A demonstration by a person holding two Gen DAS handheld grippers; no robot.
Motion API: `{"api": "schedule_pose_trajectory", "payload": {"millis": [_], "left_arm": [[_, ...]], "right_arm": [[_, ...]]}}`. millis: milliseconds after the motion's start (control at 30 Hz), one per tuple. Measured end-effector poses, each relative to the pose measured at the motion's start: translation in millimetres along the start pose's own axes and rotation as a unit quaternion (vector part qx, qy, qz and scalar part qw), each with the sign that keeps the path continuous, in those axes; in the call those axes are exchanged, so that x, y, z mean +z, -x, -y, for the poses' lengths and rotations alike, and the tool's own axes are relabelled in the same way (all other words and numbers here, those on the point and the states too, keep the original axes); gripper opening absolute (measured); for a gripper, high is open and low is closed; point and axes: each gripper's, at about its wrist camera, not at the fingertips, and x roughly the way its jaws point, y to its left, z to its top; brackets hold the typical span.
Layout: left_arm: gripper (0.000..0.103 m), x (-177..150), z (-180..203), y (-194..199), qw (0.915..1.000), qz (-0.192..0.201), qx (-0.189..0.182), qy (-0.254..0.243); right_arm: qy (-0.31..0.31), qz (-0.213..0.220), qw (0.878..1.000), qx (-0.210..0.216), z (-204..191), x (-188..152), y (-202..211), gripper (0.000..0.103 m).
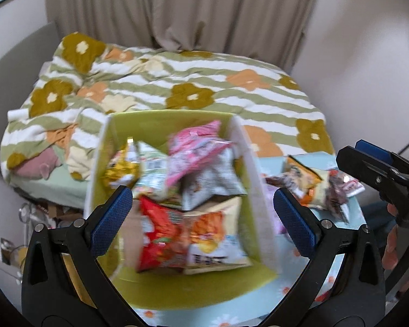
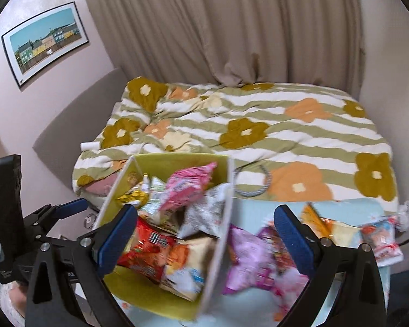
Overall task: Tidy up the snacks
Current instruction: 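Move both open tools back over the snack pile, then grasp the pink strawberry candy bag with the left tool while the right grasps the mauve bag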
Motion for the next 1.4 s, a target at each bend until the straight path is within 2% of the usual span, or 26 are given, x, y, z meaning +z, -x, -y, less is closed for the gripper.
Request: {"api": "schedule_pose_trajectory", "payload": {"millis": [167, 333, 500, 667, 800, 1033, 1233, 1400], "left_arm": [[0.103, -10.5, 58.8, 0.3, 0.9997, 0.005, -0.008, -0.024], [0.103, -26.8, 119.8, -15.1, 0.9993, -0.013, -0.013, -0.033], [0.103, -53.0, 167.7, -42.7, 0.9982, -0.040, -0.016, -0.041], [0.103, -76.7, 198.9, -75.9, 0.9966, -0.070, -0.020, -0.039], [0.103, -92.8, 213.7, -102.8, 0.9951, -0.084, -0.017, -0.050], [0.103, -112.7, 225.7, -154.8, 0.9910, -0.107, -0.010, -0.080], [0.103, -125.2, 238.7, -186.6, 0.9846, -0.111, 0.002, -0.135], [0.097, -132.2, 247.6, -207.0, 0.9777, -0.129, 0.005, -0.166]], "right_arm": [[-0.019, 0.002, 1.000, -0.021, 54.4, -17.8, 29.3, 0.100], [-0.037, -0.017, 0.999, -0.026, 112.0, -38.5, 44.1, 0.100], [-0.057, -0.038, 0.997, -0.029, 163.0, -61.9, 46.4, 0.100], [-0.072, -0.076, 0.994, -0.028, 204.3, -85.3, 34.7, 0.100], [-0.088, -0.104, 0.990, -0.022, 225.4, -102.5, 13.1, 0.100], [-0.108, -0.140, 0.984, -0.016, 238.9, -122.0, -35.1, 0.100], [-0.118, -0.156, 0.980, -0.038, 243.0, -132.9, -61.8, 0.100], [-0.127, -0.163, 0.977, -0.055, 248.6, -137.7, -71.5, 0.100]]}}
